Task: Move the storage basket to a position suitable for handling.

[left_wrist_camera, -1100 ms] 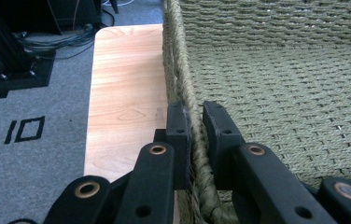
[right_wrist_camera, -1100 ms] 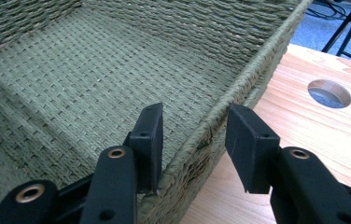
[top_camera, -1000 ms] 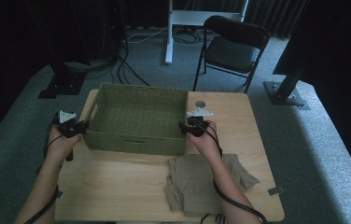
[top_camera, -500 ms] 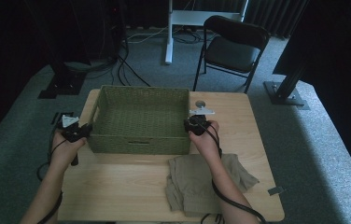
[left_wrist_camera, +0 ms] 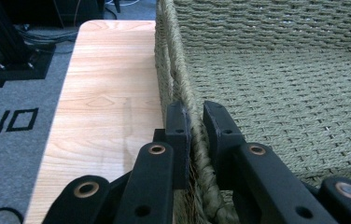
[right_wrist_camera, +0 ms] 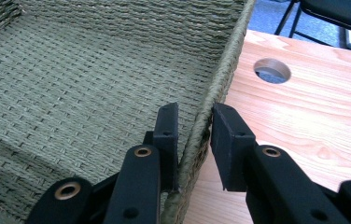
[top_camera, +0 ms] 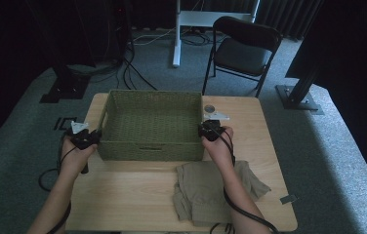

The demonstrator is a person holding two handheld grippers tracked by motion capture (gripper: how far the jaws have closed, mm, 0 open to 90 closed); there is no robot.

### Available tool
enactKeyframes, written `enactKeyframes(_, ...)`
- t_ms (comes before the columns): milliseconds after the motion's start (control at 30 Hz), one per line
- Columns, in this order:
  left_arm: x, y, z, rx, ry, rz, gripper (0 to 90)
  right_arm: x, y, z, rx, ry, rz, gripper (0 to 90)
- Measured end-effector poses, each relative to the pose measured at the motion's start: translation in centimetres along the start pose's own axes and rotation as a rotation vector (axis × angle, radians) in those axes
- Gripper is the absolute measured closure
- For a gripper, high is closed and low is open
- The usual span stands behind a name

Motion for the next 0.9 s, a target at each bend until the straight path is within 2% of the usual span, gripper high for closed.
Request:
enactKeyframes(100, -0.1, 0.2, 0.6, 0.004, -0.001, 0.002, 82.5, 0.1, -0.1, 0.7, 0.0, 0.01, 0.0, 72.7)
enactKeyframes(167, 0.0, 0.4, 0.9, 0.015, -0.015, 0.011, 82.5, 0.2, -0.2, 1.1, 0.001, 0.019, 0.0, 72.7)
enactKeyframes(400, -0.2, 0.8, 2.1, 0.036, -0.006, 0.003, 82.0, 0.5, -0.5, 2.5, -0.001, 0.023, -0.001, 72.7)
enactKeyframes(767, -0.7, 2.0, 4.7, 0.06, 0.006, -0.002, 81.9, 1.1, -1.4, 5.1, 0.021, 0.043, -0.01, 73.1)
enactKeyframes(900, -0.7, 2.4, 5.6, 0.076, -0.005, 0.006, 81.7, 1.4, -1.6, 6.1, 0.022, 0.054, -0.011, 73.1)
Point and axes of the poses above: each handheld gripper's, and its own axes: y roughly forward along the jaws, x roughly out of its underside, z roughly to its right, the point moved 3 cm from there along y, roughly forward along the jaws, and after that the axes turned 4 degrees about x, right-handed, at the moved point
